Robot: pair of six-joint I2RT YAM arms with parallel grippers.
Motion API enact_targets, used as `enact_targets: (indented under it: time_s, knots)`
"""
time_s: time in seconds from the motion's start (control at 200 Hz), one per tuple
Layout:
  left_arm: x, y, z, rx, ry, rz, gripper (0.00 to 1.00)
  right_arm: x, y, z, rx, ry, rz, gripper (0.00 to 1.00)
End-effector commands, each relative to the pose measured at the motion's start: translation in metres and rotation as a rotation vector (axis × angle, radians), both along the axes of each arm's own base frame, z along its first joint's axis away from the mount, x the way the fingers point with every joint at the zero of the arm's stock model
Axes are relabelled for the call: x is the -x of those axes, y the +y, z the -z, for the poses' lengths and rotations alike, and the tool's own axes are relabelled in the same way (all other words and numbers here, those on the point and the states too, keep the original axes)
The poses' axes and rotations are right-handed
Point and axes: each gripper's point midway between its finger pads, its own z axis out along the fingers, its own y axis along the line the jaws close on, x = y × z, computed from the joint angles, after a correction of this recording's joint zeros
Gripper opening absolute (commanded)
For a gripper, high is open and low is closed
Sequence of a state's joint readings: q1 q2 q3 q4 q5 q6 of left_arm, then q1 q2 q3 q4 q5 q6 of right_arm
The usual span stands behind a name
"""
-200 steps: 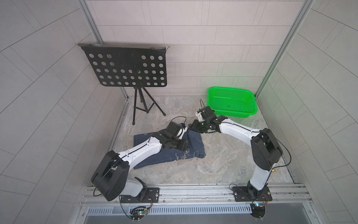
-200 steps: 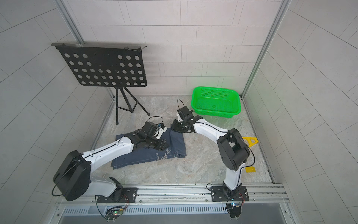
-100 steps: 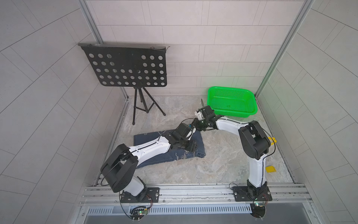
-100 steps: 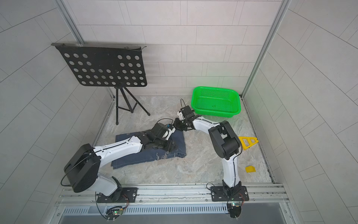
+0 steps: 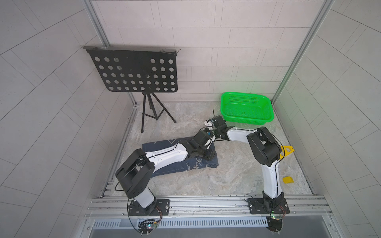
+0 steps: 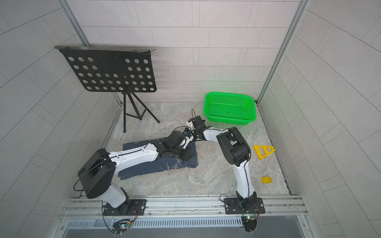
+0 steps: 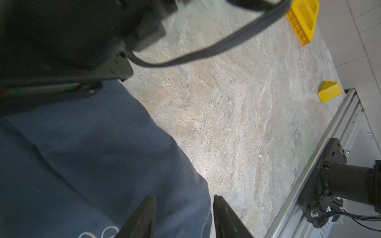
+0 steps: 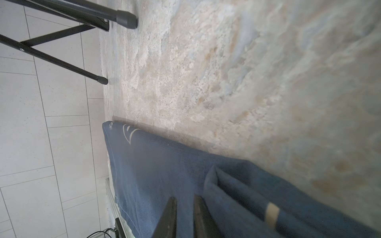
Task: Roll up the pillowcase
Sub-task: Roll the pillowcase at the center of the board.
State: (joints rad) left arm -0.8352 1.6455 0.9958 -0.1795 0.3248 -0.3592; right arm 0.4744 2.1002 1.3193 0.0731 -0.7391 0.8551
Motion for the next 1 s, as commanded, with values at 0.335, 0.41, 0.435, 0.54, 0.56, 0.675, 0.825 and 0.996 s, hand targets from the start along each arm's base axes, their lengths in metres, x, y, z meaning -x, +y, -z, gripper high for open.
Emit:
enact_targets:
  time_s: [0.335,0.41,0.435,0.54,0.56,0.675,0.825,0.996]
  knots:
    - [0.022,0.028,0.067,-0.172,0.045,0.058,0.51,-0.005,-0.025,-0.044,-0.031,-0.076,-0.028,0.23]
    - [0.023,0.032,0.071,-0.186,0.047,0.057,0.51,-0.002,-0.029,-0.036,-0.015,-0.072,-0.038,0.23]
    - [0.024,0.033,0.071,-0.189,0.045,0.057,0.51,-0.001,-0.03,-0.032,-0.012,-0.068,-0.042,0.23]
    - [0.024,0.033,0.071,-0.193,0.048,0.061,0.51,0.0,-0.031,-0.01,0.011,-0.048,-0.055,0.23]
    - [0.025,0.033,0.071,-0.193,0.048,0.063,0.52,0.0,-0.03,-0.006,0.016,-0.045,-0.058,0.23]
    - [0.027,0.036,0.073,-0.195,0.053,0.058,0.52,-0.003,-0.034,0.014,0.056,-0.047,-0.06,0.23]
    - [0.032,0.039,0.076,-0.194,0.064,0.06,0.52,-0.011,-0.045,0.039,0.12,-0.051,-0.039,0.23]
    - [0.039,0.047,0.086,-0.21,0.086,0.061,0.52,-0.019,-0.057,0.063,0.198,-0.066,-0.027,0.23]
